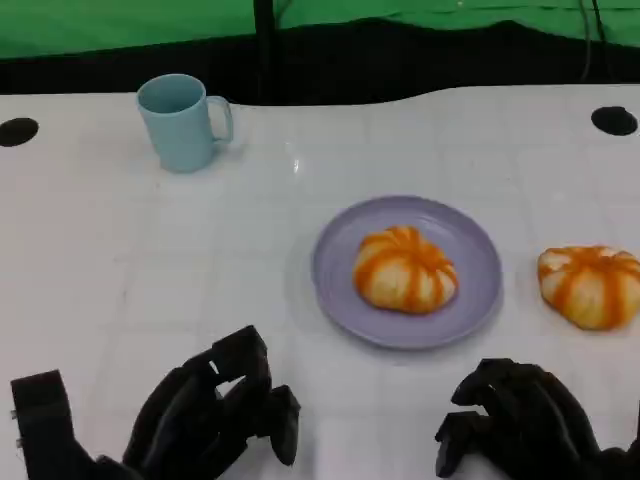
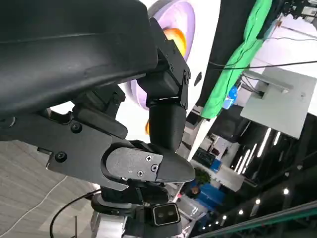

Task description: Grasp the bread from the table and place it into the plate.

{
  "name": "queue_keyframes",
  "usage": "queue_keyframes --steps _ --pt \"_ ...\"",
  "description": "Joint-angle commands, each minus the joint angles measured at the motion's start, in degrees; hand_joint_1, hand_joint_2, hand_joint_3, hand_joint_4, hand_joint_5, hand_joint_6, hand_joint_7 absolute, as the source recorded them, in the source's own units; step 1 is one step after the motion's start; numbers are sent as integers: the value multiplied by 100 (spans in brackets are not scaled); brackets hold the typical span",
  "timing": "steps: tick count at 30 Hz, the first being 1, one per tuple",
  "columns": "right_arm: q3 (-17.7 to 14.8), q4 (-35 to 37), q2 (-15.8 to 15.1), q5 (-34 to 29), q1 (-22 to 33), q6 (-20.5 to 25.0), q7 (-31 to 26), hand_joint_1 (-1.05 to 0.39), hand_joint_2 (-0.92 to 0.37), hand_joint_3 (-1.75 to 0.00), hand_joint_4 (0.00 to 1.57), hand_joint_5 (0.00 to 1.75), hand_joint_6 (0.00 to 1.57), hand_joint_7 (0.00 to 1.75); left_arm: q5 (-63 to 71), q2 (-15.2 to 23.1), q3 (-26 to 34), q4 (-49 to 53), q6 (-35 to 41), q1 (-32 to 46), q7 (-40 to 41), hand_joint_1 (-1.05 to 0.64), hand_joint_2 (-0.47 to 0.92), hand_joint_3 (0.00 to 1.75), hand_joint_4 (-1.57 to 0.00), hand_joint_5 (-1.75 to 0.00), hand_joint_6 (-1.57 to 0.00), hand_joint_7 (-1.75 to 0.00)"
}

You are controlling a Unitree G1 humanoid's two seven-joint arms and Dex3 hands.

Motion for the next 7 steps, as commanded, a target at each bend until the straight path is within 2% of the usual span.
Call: queue_keyframes --steps 1,7 --pt "-48 0 -71 63 -24 18 5 -101 -72 0 156 77 157 37 -14 -14 157 136 48 -141 -149 -70 92 23 -93 -175 -70 -175" --pt "-55 56 -73 43 -45 -64 19 -101 -73 0 156 77 157 36 52 -62 268 228 9 -219 -227 -70 92 22 -92 -175 -68 -175"
